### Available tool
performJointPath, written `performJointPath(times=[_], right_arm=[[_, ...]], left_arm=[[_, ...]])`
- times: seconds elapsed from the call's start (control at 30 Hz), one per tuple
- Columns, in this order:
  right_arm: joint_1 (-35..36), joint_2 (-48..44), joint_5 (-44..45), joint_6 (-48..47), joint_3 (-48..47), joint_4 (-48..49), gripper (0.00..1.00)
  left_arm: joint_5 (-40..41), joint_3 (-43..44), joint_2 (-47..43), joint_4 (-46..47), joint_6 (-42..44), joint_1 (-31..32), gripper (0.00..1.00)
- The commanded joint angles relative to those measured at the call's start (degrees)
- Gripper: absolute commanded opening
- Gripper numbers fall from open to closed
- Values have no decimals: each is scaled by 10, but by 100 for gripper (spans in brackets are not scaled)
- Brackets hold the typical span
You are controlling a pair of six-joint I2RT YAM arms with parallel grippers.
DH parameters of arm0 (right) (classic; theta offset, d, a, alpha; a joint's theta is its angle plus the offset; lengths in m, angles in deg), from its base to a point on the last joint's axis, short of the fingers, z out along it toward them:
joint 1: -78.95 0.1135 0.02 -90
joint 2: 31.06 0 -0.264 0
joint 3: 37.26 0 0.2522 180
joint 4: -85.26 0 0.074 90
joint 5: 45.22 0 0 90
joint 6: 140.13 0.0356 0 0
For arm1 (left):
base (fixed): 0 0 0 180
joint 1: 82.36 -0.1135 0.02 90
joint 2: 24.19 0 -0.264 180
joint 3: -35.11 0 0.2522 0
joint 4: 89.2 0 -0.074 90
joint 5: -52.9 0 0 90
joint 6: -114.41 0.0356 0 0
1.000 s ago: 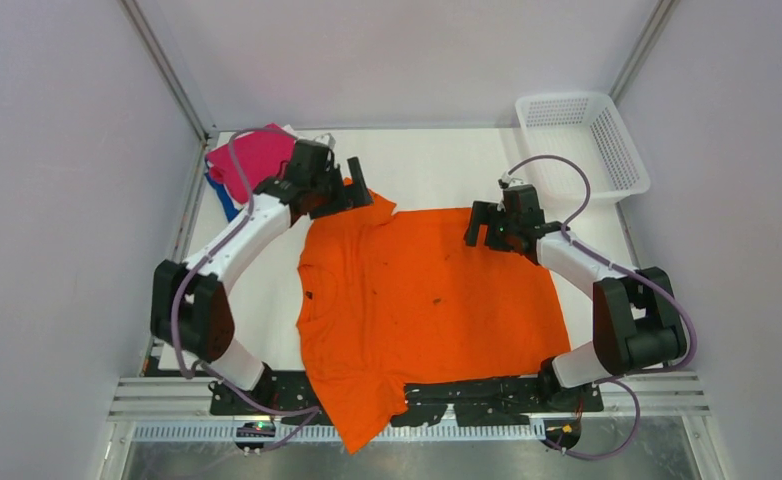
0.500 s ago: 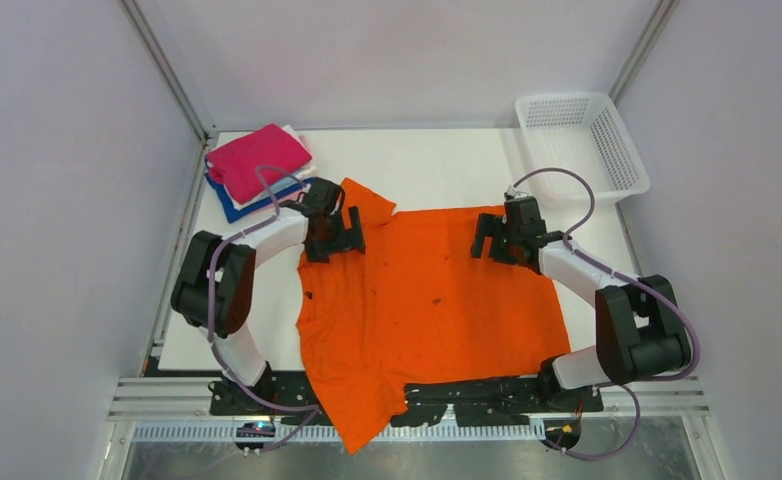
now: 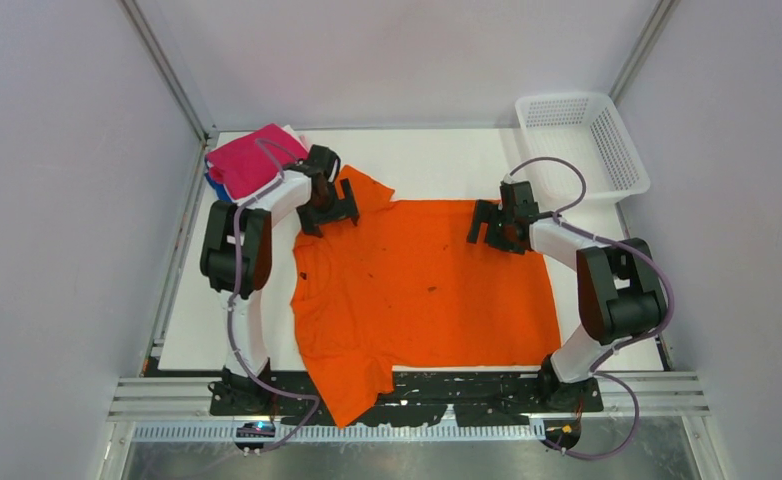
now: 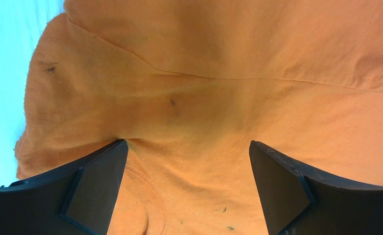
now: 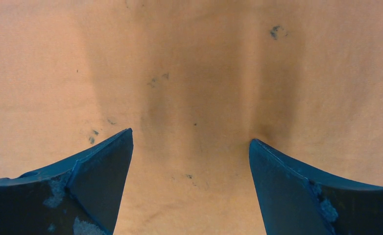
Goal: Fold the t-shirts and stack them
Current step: Flatten out the tshirt
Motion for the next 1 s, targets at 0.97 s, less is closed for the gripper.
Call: performJointPath(times=[0.97], right_arm=[[-24, -64, -53, 2, -22, 15, 95]], left_arm=[[-12, 86, -38, -38, 35, -9, 100]])
